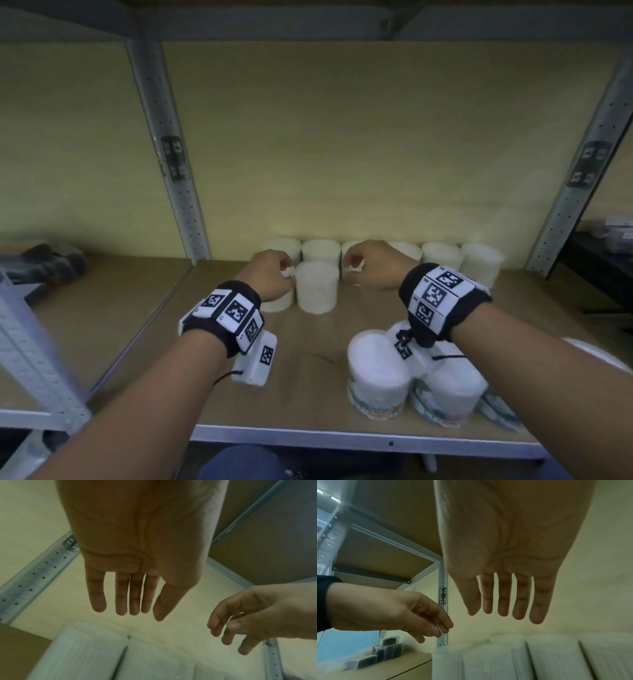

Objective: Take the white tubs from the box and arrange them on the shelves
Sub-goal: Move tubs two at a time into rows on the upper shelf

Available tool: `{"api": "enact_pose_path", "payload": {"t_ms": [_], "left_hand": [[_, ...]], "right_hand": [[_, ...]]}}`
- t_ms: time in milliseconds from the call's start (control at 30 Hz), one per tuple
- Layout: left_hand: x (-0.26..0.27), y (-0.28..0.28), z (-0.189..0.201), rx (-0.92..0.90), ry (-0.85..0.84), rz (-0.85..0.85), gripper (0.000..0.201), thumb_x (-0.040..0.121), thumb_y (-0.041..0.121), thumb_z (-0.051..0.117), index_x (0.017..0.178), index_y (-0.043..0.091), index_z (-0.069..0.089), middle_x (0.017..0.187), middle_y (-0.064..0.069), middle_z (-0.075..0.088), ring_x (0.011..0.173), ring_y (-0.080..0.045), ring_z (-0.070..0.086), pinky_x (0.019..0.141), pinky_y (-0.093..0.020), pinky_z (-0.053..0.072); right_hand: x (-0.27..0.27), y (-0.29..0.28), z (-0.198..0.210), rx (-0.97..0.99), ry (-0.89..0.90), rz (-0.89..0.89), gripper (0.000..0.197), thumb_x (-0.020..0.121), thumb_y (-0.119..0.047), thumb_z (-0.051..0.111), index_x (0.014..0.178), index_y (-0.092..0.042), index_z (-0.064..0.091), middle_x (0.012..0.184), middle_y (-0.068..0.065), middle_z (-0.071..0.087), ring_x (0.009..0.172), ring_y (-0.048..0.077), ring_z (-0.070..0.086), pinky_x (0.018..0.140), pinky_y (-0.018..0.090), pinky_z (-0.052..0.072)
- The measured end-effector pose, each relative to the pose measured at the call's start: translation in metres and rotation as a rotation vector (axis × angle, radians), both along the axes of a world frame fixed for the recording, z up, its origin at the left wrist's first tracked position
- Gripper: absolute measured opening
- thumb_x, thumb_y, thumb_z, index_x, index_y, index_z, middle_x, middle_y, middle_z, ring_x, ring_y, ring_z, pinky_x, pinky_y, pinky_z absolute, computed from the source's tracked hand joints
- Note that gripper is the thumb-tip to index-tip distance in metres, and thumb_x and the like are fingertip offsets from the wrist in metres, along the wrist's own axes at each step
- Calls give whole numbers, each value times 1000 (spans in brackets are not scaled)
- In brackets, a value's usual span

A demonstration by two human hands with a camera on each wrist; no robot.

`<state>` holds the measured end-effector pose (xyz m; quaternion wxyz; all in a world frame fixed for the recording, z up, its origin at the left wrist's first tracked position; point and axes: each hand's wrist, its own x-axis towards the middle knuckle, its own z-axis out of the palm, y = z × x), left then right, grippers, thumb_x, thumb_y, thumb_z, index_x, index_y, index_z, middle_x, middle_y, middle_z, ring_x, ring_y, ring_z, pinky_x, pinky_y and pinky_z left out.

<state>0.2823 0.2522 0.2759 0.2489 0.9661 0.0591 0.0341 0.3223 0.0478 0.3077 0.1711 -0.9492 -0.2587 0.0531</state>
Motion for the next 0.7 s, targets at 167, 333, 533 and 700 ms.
{"api": "enact_pose_path", "payload": {"t_ms": [167, 333, 533, 700], "left_hand": [[26, 30, -6, 32, 35, 57, 44, 90, 28, 59, 131, 12, 53, 134, -7, 53, 120, -22, 52, 96, -27, 42], [53, 46, -17, 92, 84, 53, 46, 92, 33, 56, 133, 13, 48, 138, -9, 45, 127, -24, 44, 100, -29, 37], [73, 53, -32, 133, 150, 39, 57, 89, 43, 58, 137, 15, 45, 144, -9, 37, 132, -26, 39, 106, -35, 36], [77, 54, -39, 172, 122, 13, 57, 91, 42, 56, 138, 13, 44, 142, -9, 39, 132, -26, 38, 108, -35, 35]], "right_hand": [[30, 42, -3, -101, 37, 28, 40, 90, -37, 61, 123, -15, 61, 123, 4, 59, 112, 21, 56, 91, 28, 44], [53, 76, -8, -281, 63, 74, 49, 91, -43, 57, 131, -14, 54, 133, 5, 54, 119, 22, 53, 96, 29, 42], [74, 95, -22, -414, 92, 66, 59, 89, -40, 62, 137, -8, 48, 137, 8, 51, 124, 24, 50, 99, 30, 41], [81, 103, -26, -453, 68, 69, 59, 89, -38, 63, 132, 0, 51, 136, 16, 53, 123, 28, 52, 97, 31, 45]]}}
